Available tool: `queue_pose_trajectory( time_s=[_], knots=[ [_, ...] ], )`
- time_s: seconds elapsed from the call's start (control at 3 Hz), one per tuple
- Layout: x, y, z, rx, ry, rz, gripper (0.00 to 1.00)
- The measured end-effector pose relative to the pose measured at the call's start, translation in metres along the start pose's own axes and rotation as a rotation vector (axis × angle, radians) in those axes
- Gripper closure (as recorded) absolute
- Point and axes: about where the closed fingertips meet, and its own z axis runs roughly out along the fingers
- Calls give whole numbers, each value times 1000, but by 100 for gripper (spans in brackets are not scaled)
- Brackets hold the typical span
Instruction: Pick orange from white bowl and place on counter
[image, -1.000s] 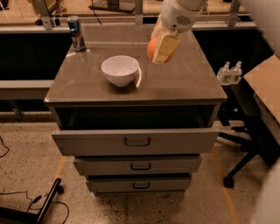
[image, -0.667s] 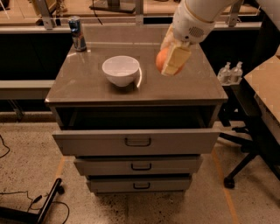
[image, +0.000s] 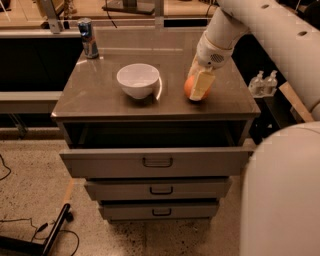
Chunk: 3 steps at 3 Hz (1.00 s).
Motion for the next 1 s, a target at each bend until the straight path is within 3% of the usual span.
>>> queue_pose_trajectory(
  time_s=[0.33,1.0],
  knots=[
    [9,-14,7,-2,3,22,80],
    [8,-15,11,-1,1,21,32]
  ],
)
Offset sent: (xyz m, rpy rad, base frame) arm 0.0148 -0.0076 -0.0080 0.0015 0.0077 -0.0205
